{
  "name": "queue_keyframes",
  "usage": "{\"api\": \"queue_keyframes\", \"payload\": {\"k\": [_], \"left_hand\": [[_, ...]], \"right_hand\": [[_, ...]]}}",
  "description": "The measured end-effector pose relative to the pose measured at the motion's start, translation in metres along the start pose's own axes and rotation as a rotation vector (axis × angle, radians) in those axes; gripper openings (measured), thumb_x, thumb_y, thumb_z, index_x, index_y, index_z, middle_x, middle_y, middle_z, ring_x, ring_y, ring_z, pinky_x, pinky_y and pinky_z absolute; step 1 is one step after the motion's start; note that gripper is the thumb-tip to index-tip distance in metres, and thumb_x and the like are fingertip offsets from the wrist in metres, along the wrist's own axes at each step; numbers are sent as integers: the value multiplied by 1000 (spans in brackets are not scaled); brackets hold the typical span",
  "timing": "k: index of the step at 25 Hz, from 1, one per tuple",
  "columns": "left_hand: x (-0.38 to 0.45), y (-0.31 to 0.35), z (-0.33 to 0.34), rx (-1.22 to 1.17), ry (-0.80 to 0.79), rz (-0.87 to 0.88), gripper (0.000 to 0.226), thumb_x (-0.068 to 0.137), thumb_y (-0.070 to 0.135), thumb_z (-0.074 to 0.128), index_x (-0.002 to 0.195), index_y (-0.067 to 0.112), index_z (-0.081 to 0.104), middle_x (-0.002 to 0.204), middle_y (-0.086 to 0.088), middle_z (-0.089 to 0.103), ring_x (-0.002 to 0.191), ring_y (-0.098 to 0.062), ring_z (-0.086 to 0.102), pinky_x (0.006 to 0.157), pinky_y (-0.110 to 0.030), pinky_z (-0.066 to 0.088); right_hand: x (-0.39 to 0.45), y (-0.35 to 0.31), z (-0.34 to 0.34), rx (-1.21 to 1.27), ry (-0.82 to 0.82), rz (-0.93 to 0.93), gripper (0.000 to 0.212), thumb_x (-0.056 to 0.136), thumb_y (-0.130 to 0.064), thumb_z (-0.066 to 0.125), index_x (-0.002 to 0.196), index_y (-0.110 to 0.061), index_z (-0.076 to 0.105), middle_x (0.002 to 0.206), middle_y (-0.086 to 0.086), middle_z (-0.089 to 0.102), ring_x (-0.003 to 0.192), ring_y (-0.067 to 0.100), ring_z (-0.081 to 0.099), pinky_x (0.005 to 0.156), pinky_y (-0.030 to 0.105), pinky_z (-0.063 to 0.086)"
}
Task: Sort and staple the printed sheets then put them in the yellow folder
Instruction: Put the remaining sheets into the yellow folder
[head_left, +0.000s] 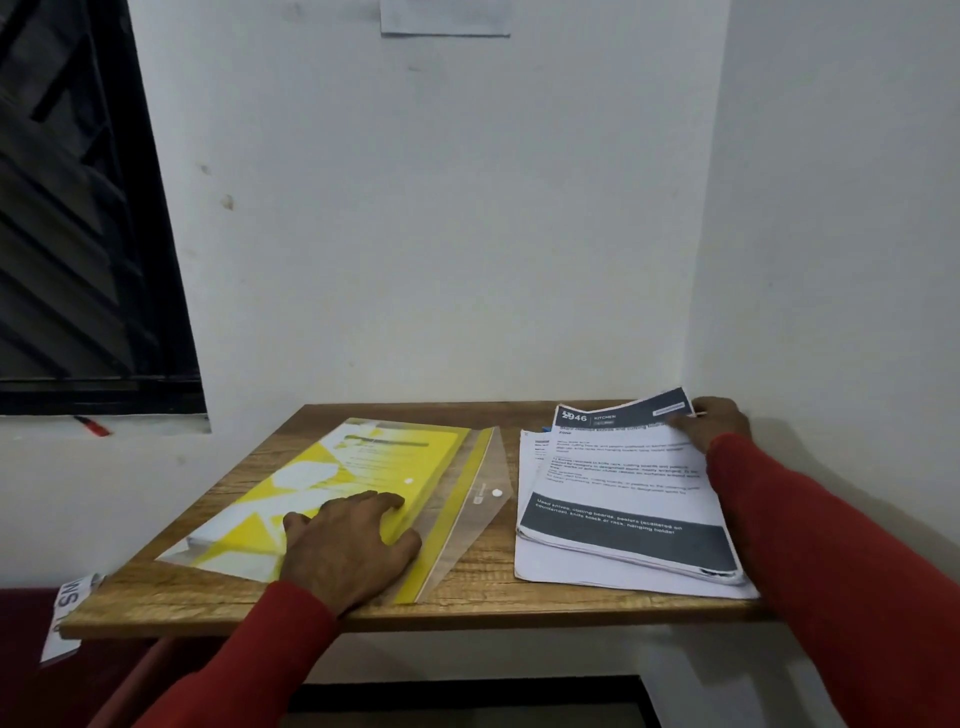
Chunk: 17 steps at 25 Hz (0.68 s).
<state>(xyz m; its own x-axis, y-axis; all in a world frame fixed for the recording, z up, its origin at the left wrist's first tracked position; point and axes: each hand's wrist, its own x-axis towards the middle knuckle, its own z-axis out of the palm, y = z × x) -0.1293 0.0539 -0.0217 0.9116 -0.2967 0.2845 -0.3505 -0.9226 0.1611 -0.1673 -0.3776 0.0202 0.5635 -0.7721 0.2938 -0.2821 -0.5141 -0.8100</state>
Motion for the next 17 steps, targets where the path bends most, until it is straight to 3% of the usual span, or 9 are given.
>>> {"api": "queue_keyframes", "payload": {"k": [2,4,6,8,10,13,15,17], "left_hand": [[1,-1,-3,2,-29,-13,58,86,68,43,138,44,49,143,15,52,131,-13,47,103,-46,30],[3,0,-8,43,-44,-16,58,85,68,43,135,42,52,140,9,56,128,-16,51,101,-44,37],[6,4,-15,132,-18,2,52,86,65,43,127,37,59,130,3,60,119,-21,57,93,-40,43],[6,10,-22,191,9,18,46,90,61,43,120,32,63,123,-2,62,112,-24,60,88,-37,45],[8,12,-27,201,46,26,41,93,56,43,115,30,66,118,-3,62,107,-26,62,84,-36,45],[11,9,-33,174,125,21,36,95,48,42,104,27,69,108,-4,64,98,-28,63,75,-35,43],[13,6,-37,147,174,11,35,95,43,41,98,24,70,101,-5,64,92,-28,63,71,-34,43],[15,3,-39,109,200,5,35,95,42,42,95,23,71,97,-6,63,90,-29,63,68,-33,44]], "right_hand": [[7,-1,-11,-52,45,-80,18,90,-22,66,101,-8,67,102,18,69,98,34,64,75,29,40],[12,-5,-26,68,13,-63,26,95,-24,60,113,-5,59,106,17,65,97,33,62,81,32,44],[12,-3,-34,271,-199,41,30,94,-12,63,119,2,58,109,23,66,91,36,64,91,48,51],[1,13,-32,256,-441,149,29,88,5,64,116,5,61,108,29,66,91,40,65,93,65,47],[-10,18,-29,238,-488,148,31,86,12,61,115,2,60,109,27,66,92,39,65,88,64,51],[-24,-2,-30,451,-195,79,37,88,14,58,123,1,53,113,24,62,85,34,63,72,46,58],[-25,-18,-27,545,38,46,39,87,7,60,124,-1,53,114,20,62,95,34,63,84,46,54],[-26,-33,-14,530,141,3,34,82,-3,64,115,-9,57,110,14,66,99,33,65,93,50,54]]}}
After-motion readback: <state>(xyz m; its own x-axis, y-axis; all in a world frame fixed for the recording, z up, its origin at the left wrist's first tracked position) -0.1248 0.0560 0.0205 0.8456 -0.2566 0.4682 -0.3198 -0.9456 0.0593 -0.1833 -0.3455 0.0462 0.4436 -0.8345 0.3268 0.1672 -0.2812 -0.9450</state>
